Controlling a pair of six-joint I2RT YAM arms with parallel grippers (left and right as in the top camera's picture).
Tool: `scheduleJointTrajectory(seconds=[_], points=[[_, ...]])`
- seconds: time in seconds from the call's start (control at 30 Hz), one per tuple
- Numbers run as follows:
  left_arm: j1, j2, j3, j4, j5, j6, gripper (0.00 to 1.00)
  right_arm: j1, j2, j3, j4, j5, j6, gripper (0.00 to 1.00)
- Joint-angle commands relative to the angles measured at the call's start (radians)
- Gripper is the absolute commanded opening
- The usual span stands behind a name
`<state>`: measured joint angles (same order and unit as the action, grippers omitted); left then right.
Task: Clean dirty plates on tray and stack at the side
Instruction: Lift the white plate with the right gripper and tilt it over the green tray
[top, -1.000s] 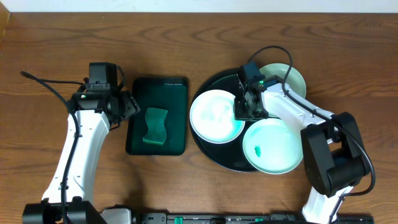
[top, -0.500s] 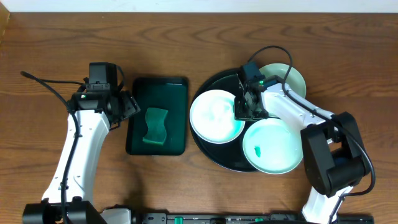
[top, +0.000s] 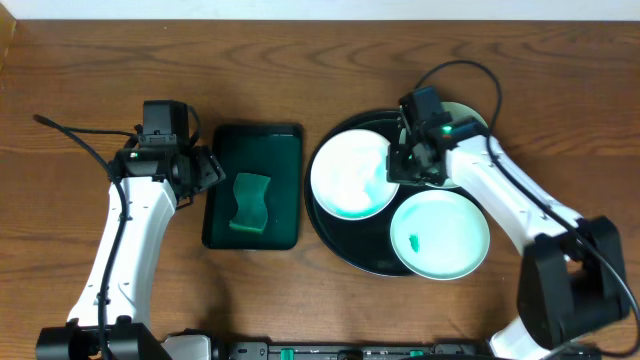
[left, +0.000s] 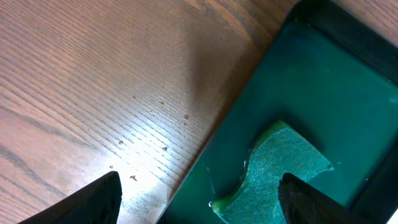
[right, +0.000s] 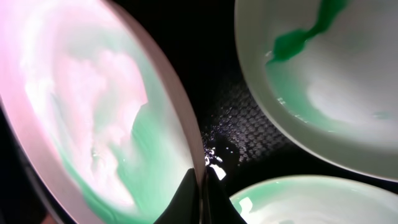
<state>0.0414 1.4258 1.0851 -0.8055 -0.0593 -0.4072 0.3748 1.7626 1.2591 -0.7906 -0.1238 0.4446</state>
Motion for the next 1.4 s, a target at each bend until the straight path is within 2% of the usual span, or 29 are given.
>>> scheduleJointTrajectory(seconds=[0.0,0.4,0.67,0.8,0.97,1.1,1.27,1.37], points=[[0.002,-0.002,0.013,-0.005,-0.013,-0.001,0.81,-0.025,-0.074,0.001,-0.023,-0.016,0.003,0.01],[0.002,-0.002,0.013,-0.005,-0.013,-0.001,0.81,-0.022,-0.14,0.001,-0.011,-0.05,0.042,0.01],[0.002,-0.002,0.013,-0.005,-0.013,-0.001,0.81,0.108,-0.139,0.001,0.175,-0.03,0.17,0.01],[0.002,-0.002,0.013,-0.005,-0.013,-0.001,0.81,0.192,-0.13,0.001,0.268,0.094,0.224,0.01],[0.002,-0.002,0.013,-0.005,-0.013,-0.001,0.81,0.254,-0.067,0.001,0.353,0.143,0.259,0.01],[0.002,-0.002,0.013,-0.005,-0.013,-0.001,0.81,0.283,-0.008,0.001,0.436,0.155,0.274,0.01],[0.002,-0.002,0.013,-0.005,-0.013,-0.001,0.81,0.314,0.054,0.002,0.52,0.281,0.268,0.01],[0.002,-0.002,0.013,-0.005,-0.013,-0.001,0.81,0.334,0.061,0.002,0.585,0.338,0.202,0.01]])
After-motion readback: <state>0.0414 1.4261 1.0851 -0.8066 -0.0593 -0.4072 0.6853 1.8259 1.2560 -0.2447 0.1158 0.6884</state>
